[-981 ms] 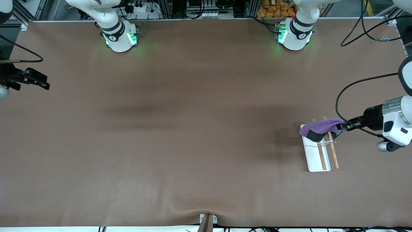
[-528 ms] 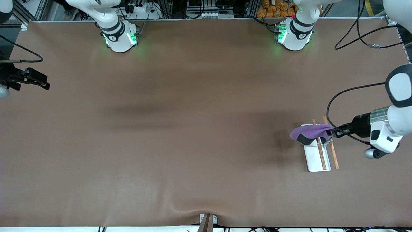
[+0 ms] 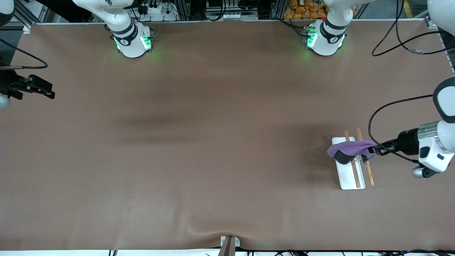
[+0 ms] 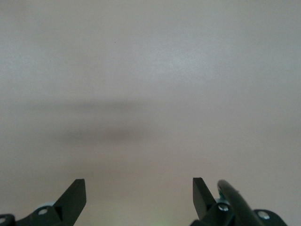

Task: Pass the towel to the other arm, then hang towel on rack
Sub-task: 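Lower the towel over the wooden dowels with the left gripper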

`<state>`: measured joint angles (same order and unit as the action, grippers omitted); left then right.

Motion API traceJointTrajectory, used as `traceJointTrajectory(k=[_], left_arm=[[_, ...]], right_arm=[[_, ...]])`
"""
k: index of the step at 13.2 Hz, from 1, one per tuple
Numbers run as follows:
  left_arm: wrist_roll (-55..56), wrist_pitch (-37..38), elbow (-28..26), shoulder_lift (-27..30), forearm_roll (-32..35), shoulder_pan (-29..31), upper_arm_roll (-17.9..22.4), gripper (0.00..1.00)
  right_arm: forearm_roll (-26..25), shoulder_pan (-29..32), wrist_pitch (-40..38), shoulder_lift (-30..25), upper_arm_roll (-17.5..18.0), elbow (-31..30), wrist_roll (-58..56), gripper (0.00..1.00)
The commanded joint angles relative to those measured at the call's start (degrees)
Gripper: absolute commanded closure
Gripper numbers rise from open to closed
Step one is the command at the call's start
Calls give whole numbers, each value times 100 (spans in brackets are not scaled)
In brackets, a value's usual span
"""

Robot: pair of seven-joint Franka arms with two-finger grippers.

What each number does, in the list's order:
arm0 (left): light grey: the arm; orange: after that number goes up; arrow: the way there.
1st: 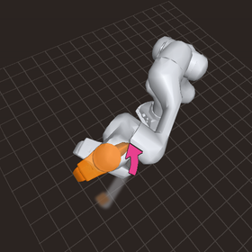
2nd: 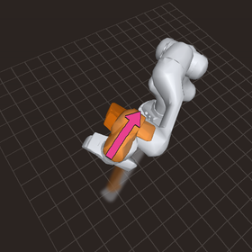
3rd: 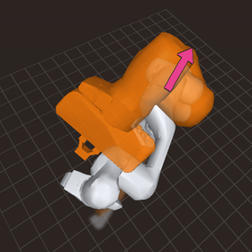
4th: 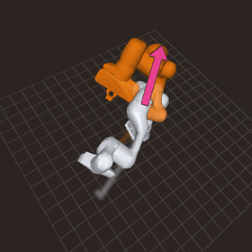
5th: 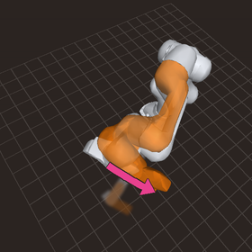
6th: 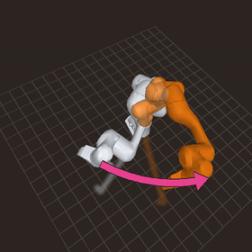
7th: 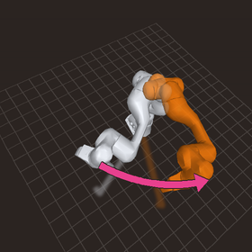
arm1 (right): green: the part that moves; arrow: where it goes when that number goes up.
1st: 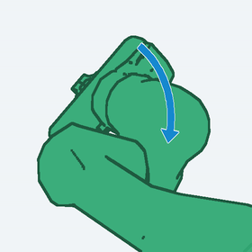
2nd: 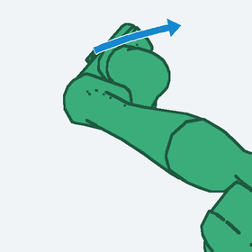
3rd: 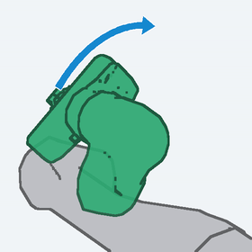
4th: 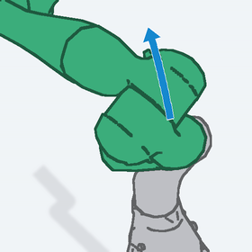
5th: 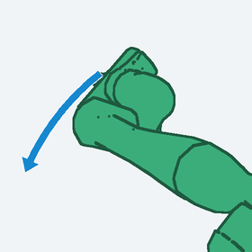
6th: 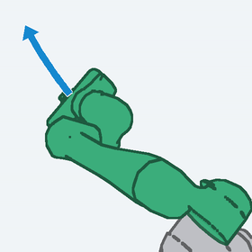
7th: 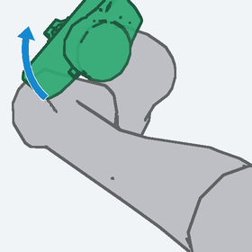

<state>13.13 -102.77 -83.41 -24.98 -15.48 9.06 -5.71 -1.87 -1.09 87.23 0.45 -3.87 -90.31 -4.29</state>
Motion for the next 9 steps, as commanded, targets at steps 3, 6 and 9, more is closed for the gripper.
traceJointTrajectory(k=[3, 6, 9], left_arm=[[-617, 3, 0, -7, -34, 306, -18, 100], [-1223, -23, 9, -77, -17, 499, -9, 100], [-1680, -58, 9, -235, -26, 693, -9, 100]], right_arm=[[73, 48, -57, -54, 35, 22, -81, 0], [73, 48, -57, -54, 35, 22, -81, 0], [73, 48, -48, -62, 35, 22, -81, 0]])
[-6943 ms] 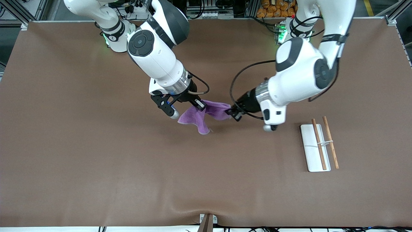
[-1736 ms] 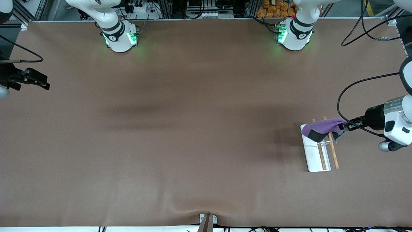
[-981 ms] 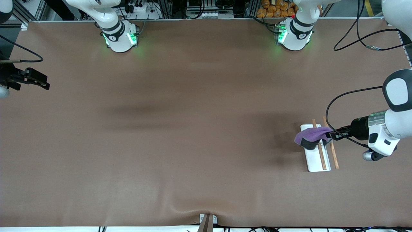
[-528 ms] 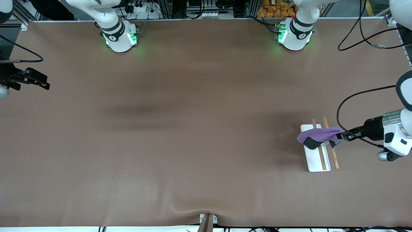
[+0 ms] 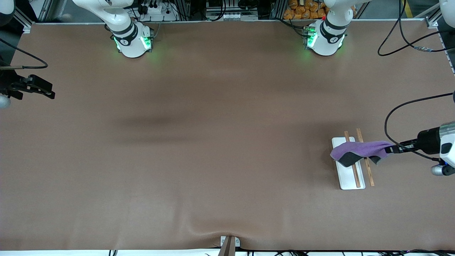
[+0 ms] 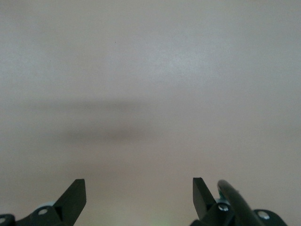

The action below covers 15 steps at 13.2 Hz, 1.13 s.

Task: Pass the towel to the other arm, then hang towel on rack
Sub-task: 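Lower the towel over the wooden dowels with the left gripper, then open the left gripper to release the towel on the rack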

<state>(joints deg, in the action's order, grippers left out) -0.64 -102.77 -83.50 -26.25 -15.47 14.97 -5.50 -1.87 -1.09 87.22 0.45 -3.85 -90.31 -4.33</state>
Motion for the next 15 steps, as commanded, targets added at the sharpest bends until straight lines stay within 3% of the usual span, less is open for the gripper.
traceJointTrajectory(k=[1, 8, 10, 11, 12, 15], left_arm=[[-392, -137, 18, -160, -34, 138, -39, 100], [-1025, -296, 18, -503, -105, 472, -48, 98], [-1105, -296, 18, -582, -105, 498, -48, 60], [-1105, -305, 18, -583, -131, 551, -56, 19], [-1131, -357, 1, -565, -314, 612, -65, 0], [-1631, -349, 9, -530, -378, 779, -48, 0]], right_arm=[[73, 48, -47, -54, 34, 22, -77, 0], [73, 48, -39, -54, 34, 31, -77, 0], [73, 48, -39, -54, 34, 31, -77, 0], [73, 57, -39, -54, 34, 31, -77, 0], [73, 57, -39, -54, 34, 31, -77, 0], [73, 57, -39, -54, 34, 31, -77, 0]])
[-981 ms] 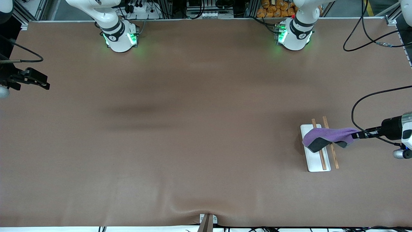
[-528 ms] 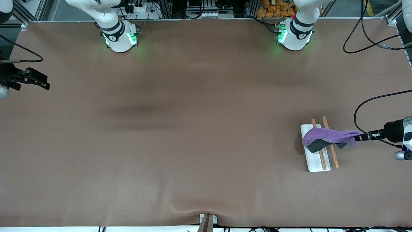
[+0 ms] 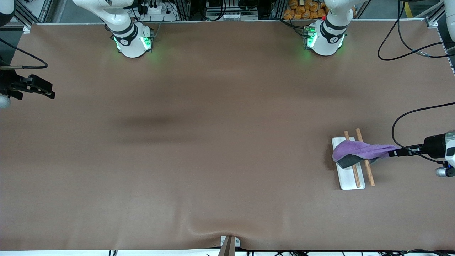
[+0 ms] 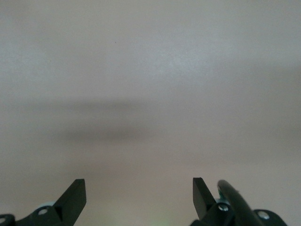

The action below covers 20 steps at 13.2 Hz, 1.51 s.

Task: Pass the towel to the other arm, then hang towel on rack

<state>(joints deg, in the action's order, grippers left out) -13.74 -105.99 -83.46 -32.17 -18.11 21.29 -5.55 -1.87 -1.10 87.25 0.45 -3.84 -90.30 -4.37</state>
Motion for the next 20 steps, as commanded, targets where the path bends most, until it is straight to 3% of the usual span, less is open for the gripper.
traceJointTrajectory(k=[1, 7, 10, 15, 20], left_arm=[[-409, -18, 5, 70, -96, 226, -42, 0], [-220, 508, 23, 833, 18, 174, -95, 0], [720, 703, 23, 1466, 666, -63, -454, 0], [2050, 852, 32, 2117, 1975, -107, -1456, 0], [1708, 1028, 58, 2293, 2164, -55, -1510, 0]], right_arm=[[73, 57, -41, -54, 32, 30, -73, 0], [73, 49, -24, -54, 32, 30, -73, 0], [73, 48, -24, -54, 32, 30, -73, 0], [73, 31, -24, -54, 23, 30, -73, 0], [73, 22, -24, -54, 23, 30, -73, 0]])
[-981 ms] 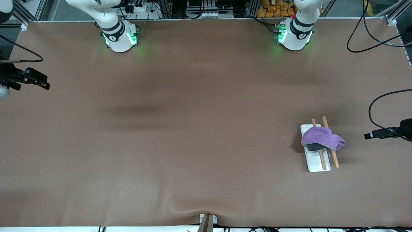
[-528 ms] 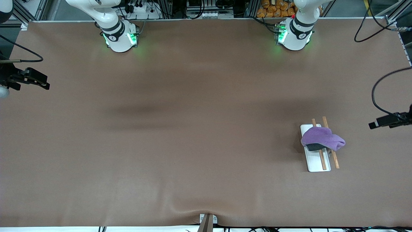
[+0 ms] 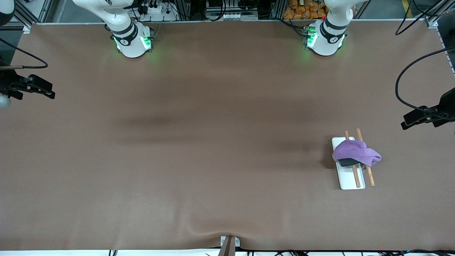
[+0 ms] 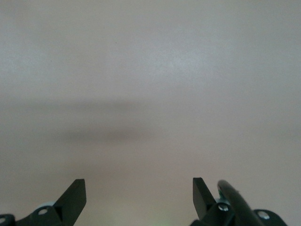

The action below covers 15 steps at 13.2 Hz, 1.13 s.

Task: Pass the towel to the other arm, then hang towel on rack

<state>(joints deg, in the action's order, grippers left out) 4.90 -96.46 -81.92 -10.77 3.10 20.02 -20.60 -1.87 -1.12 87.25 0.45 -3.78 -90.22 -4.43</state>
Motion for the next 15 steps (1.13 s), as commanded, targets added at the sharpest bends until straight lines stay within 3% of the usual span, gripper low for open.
traceJointTrajectory(k=[1, 4, 9, 15], left_arm=[[-138, 84, -104, 345, 33, 55, 29, 0], [-112, 259, -131, 496, 24, -164, 108, 0], [248, 391, -289, 786, -2, -1464, 1179, 0], [292, 462, -543, 1067, -283, -2080, 1786, 0]], right_arm=[[73, 24, -24, -54, 18, 13, -67, 0], [73, 42, -15, -54, 18, 22, -67, 0], [73, 42, -6, -54, 26, 22, -67, 0], [73, 42, 2, -36, 26, 22, -58, 0]])
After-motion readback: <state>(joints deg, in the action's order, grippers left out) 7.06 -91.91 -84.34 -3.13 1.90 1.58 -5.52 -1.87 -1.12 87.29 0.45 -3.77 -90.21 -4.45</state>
